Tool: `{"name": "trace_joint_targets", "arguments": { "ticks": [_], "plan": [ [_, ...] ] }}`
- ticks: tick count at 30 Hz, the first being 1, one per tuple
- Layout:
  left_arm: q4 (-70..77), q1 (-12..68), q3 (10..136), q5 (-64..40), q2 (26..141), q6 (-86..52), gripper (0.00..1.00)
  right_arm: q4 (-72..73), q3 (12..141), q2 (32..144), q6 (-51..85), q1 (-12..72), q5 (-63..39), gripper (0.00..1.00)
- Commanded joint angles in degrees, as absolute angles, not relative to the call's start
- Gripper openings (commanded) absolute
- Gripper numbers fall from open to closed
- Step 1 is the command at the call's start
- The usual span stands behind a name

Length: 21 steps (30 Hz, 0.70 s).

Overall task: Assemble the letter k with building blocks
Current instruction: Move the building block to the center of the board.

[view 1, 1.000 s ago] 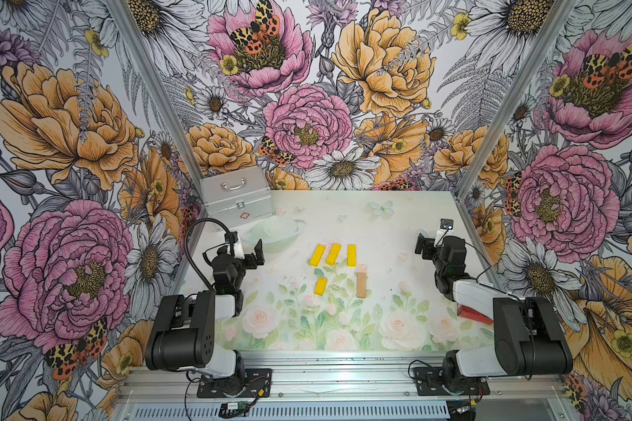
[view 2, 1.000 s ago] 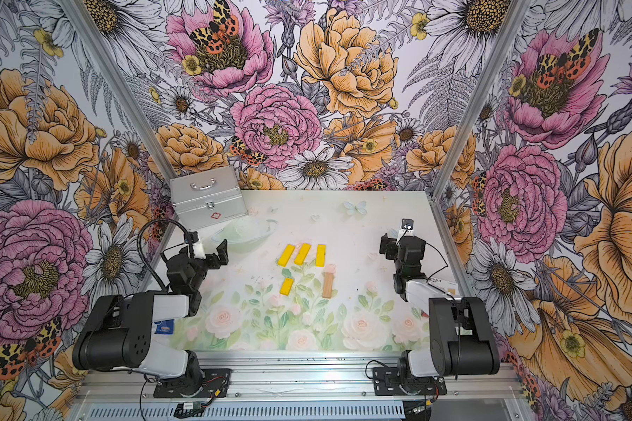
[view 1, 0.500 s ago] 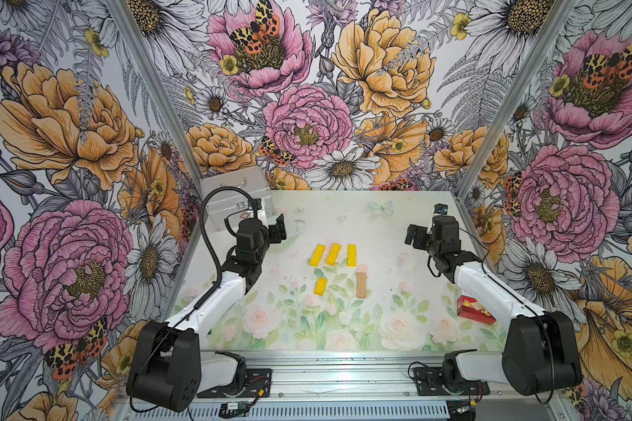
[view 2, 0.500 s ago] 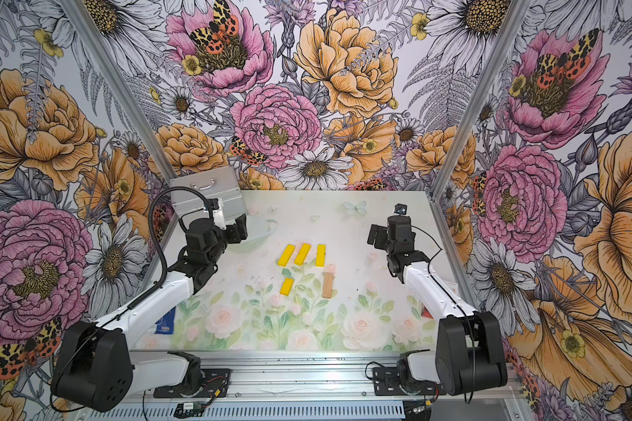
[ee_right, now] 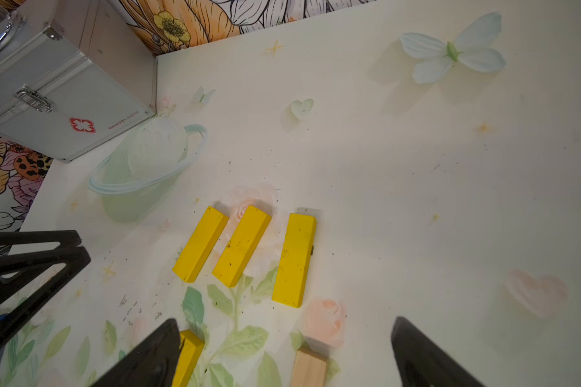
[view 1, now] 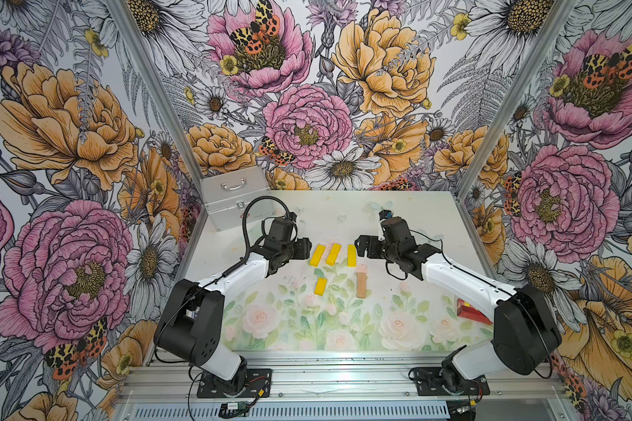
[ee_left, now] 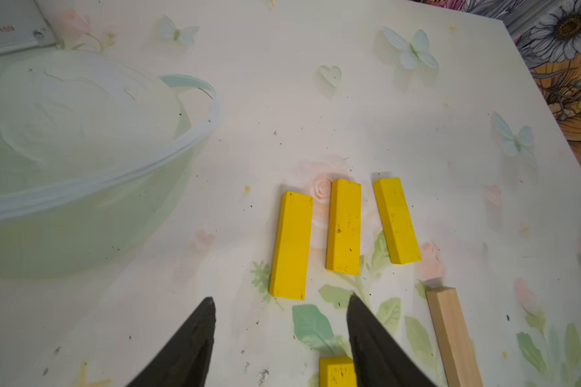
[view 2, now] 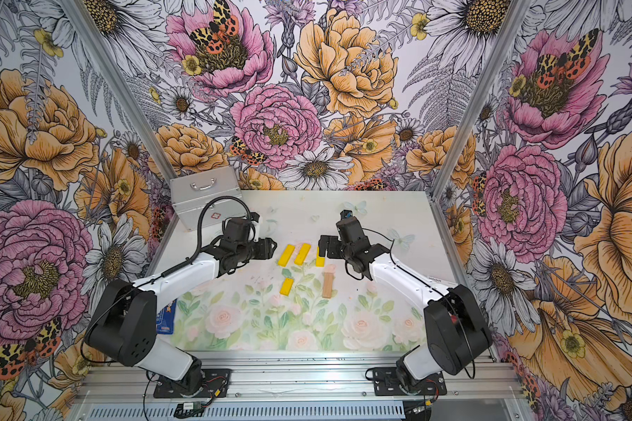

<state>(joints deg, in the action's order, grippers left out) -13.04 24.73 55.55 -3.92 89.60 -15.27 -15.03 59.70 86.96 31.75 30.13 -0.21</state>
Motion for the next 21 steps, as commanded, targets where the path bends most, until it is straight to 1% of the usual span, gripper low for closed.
{"name": "trace_joint_targets", "arguments": {
  "ticks": [1, 7, 11, 16, 21],
  "plan": [
    [-16.3, 27.1, 58.4, -1.5, 92.0, -14.5, 0.63, -16.1, 63.1, 89.4, 33.6, 32.4, -1.9, 0.99],
    [-23.5, 32.3, 65.4, 9.3, 98.9, -10.7, 0.63, -14.5, 63.4, 91.2, 35.6, 34.8, -3.6, 0.99],
    [-24.5, 32.6, 68.2, 8.5, 102.4, -9.8, 0.62, -9.2, 59.0, 88.9, 37.9, 34.8, -5.5, 0.99],
    [-25.4, 32.5, 70.2, 9.5, 106.4, -9.5, 0.63, -7.8, 57.3, 88.0, 38.6, 34.9, -7.2, 0.99],
    [-25.6, 32.3, 71.3, 7.9, 108.7, -8.9, 0.63, -3.3, 54.5, 87.4, 40.2, 34.9, -9.1, 0.99]
  ]
}}
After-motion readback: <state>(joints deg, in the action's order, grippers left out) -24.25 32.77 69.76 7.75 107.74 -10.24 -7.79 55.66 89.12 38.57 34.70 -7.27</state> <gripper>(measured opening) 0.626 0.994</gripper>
